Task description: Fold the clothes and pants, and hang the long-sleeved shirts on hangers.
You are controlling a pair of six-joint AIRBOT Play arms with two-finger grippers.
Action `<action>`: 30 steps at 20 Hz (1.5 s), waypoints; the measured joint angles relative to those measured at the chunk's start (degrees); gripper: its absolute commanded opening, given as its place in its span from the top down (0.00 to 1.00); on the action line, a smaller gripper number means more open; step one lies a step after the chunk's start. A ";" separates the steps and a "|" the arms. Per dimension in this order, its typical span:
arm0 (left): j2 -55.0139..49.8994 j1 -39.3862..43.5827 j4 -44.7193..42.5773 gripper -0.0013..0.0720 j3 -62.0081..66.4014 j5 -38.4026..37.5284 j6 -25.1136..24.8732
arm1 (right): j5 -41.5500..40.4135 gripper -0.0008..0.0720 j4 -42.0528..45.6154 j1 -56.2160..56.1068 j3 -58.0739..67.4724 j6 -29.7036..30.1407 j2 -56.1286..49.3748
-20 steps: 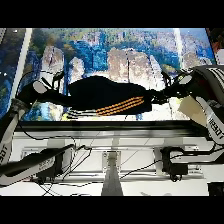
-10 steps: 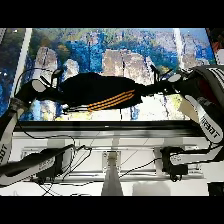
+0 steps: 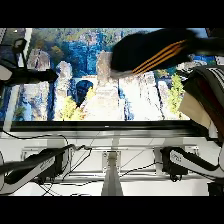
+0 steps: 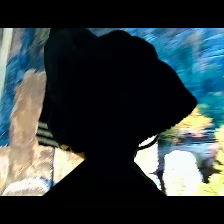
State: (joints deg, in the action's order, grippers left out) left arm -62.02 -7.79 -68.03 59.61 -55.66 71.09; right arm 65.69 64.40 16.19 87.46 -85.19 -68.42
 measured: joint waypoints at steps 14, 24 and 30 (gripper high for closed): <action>1.07 -1.49 -0.07 0.04 0.85 1.01 0.02 | 27.39 0.93 22.93 47.69 11.04 -26.10 21.66; 1.07 -1.49 -0.09 0.04 0.85 1.03 0.02 | 32.85 0.37 12.70 49.92 11.10 -44.06 25.53; 1.07 -1.49 -0.09 0.04 0.85 1.03 0.02 | 33.22 0.89 10.64 49.94 11.15 -53.57 26.43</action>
State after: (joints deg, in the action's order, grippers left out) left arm -60.95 -9.28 -68.12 60.47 -54.63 71.11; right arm 98.91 75.05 66.13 98.61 -138.76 -42.00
